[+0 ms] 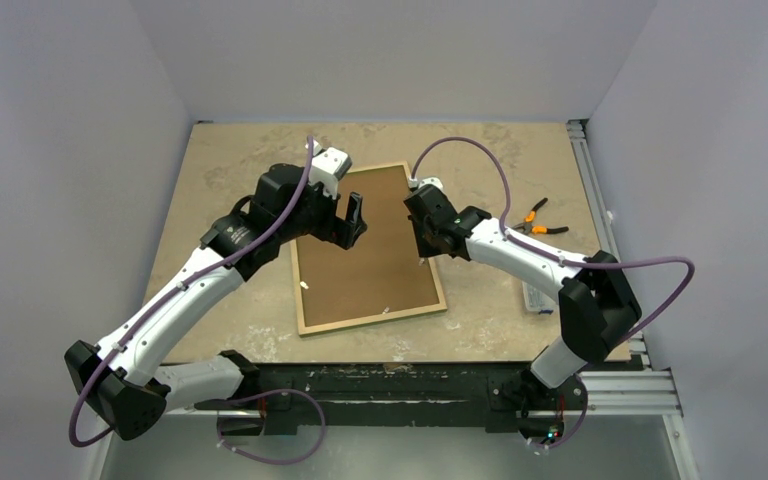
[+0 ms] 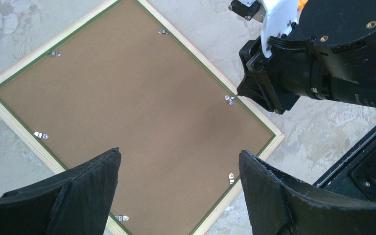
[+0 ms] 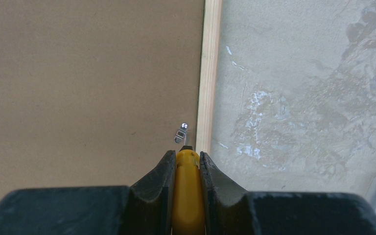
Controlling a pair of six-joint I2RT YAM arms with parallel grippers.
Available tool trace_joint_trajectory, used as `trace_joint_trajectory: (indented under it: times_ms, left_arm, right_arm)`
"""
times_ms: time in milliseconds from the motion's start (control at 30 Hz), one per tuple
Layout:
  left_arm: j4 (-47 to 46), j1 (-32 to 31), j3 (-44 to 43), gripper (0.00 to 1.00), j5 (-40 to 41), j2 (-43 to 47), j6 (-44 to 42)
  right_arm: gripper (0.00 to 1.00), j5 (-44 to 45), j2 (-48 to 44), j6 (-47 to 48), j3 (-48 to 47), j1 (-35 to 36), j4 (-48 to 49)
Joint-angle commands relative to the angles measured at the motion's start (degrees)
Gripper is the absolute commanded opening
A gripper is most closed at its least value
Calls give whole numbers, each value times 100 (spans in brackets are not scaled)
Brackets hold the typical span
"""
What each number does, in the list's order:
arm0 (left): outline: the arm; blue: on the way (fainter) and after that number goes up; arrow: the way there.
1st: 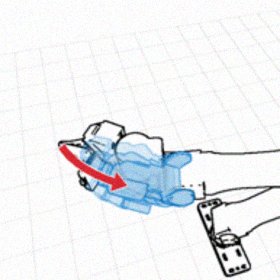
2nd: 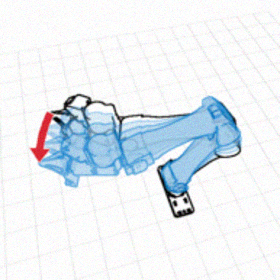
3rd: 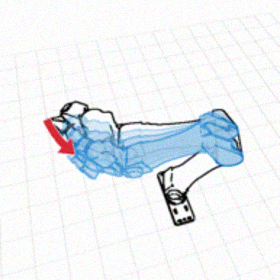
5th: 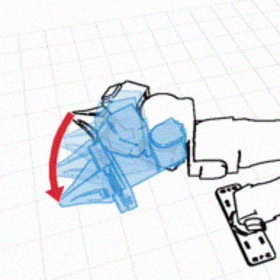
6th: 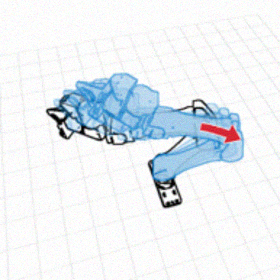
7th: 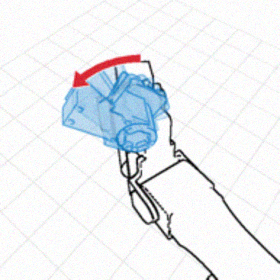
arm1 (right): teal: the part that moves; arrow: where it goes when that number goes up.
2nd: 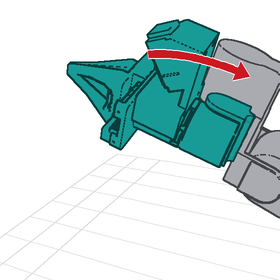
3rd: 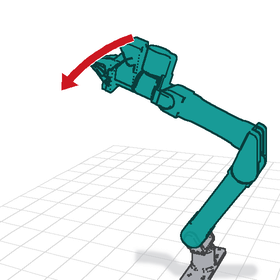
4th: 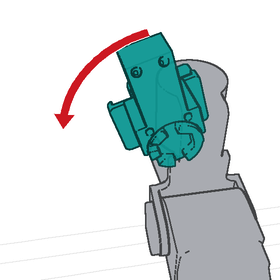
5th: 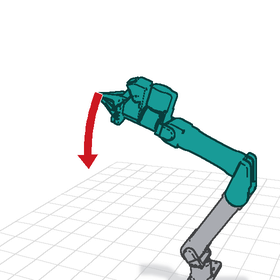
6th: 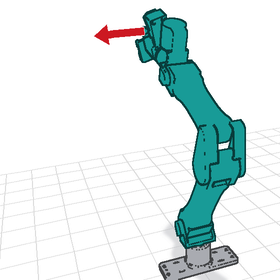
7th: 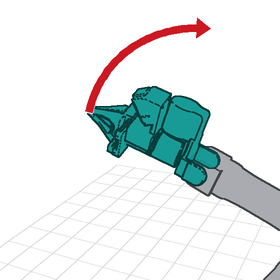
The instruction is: Take the photo out of the frame
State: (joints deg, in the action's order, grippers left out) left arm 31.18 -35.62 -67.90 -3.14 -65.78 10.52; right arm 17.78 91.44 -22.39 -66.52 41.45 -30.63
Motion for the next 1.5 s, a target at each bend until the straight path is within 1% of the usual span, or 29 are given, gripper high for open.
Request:
trace_joint_trajectory:
  times_ms: [0, 233, 467, 600, 700, 767, 900, 967, 1033, 1133, 1200, 1300, 1467]
  left_arm:
    - [-87, 43, -123, 88, -82, 15, 73]
    - [-85, 43, -119, 88, -86, 14, 73]
    - [-118, 46, -110, 88, -147, -42, 122]
    - [-169, 40, -79, 88, -214, -227, 175]
    - [-250, 42, -19, 88, -360, -452, 237]
    - [-328, 45, 20, 87, -565, -697, 284]
    - [-431, 4, 31, 85, -1262, -1296, 335]
    - [-423, -87, 38, 85, -1343, -1573, 390]
    - [-365, -297, 68, 85, -1146, -1754, 378]
    - [-181, -804, 123, 85, -532, -1963, 358]
    - [-167, -1034, 314, 85, -350, -2019, 542]
    - [-306, -1142, 812, 85, -174, -1869, 963]
    - [-362, -1162, 1424, 84, 107, -1411, 1437]
  right_arm:
    - [0, -268, -119, -150, -76, 12, 265]
    - [0, -294, -115, -160, -144, 11, 264]
    - [0, -148, -553, -173, -124, 12, 46]
    - [0, 117, -1014, -161, 168, 10, -60]
    - [0, 226, -1530, -282, 597, 10, -79]
    - [0, 284, -1870, -372, 877, 12, -81]
    - [0, 367, -2576, -610, 1430, 12, -101]
    - [0, 333, -2951, -735, 1661, 12, -69]
    - [0, 315, -3346, -833, 1842, 12, -45]
    - [0, 309, -3934, -921, 2092, 12, 22]
    - [0, 188, -4318, -966, 2220, 11, 83]
    - [0, -160, -4575, -977, 2415, 7, 204]
    - [0, -357, -4586, -1022, 2674, 12, 254]
